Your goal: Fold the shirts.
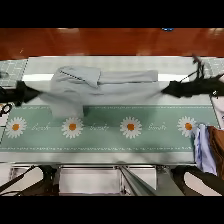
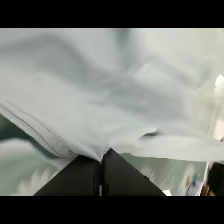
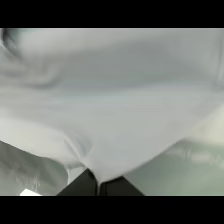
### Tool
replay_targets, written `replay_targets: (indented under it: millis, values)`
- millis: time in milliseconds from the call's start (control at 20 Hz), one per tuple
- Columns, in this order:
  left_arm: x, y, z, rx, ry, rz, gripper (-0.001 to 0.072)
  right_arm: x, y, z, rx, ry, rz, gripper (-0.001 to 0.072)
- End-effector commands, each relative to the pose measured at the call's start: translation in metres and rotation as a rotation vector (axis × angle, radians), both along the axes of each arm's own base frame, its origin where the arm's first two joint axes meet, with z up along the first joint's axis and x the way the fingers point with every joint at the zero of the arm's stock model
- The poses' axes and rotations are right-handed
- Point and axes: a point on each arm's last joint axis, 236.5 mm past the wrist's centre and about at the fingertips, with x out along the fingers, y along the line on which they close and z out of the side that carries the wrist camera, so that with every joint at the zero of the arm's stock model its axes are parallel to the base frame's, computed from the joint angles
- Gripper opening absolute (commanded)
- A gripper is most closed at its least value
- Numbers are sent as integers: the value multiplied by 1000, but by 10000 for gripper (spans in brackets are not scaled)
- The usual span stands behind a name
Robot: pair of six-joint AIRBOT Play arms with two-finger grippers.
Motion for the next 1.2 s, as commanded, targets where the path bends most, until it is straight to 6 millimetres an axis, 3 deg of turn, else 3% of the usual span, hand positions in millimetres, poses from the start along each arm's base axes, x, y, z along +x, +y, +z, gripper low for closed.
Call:
replay_targets:
  millis: [0, 100, 200, 350, 450, 600, 700, 800, 900, 1000, 1150]
  values:
    - [16, -2, 165, 65, -398, 76, 17, 14, -18, 159, -124, -364, -43, 22]
    - [1, -6, 244, 158, -589, 117, 17, -1, -21, 244, -165, -573, -67, 22]
    - [-27, -19, 311, 260, -758, 129, 17, -28, -26, 310, -211, -735, -101, 22]
    - [-80, -34, 384, 518, -985, 161, 17, -75, -34, 367, -278, -893, -154, 22]
    - [-116, -33, 406, 654, -1035, 245, 17, -107, -38, 382, -318, -944, -176, 22]
    - [-171, -35, 418, 804, -1056, 357, 17, -161, -30, 396, -331, -1002, -168, 22]
    - [-207, -34, 420, 870, -1064, 414, 18, -189, -37, 395, -365, -1001, -205, 22]
    - [-241, -25, 421, 897, -1058, 490, 17, -208, -51, 386, -394, -954, -272, 22]
    - [-265, -14, 421, 887, -1049, 574, 17, -213, -58, 373, -411, -896, -290, 22]
    - [-256, -6, 404, 880, -969, 568, 17, -203, -58, 358, -409, -839, -274, 22]
    - [-202, 8, 343, 820, -749, 489, 17, -169, -50, 319, -342, -710, -233, 22]
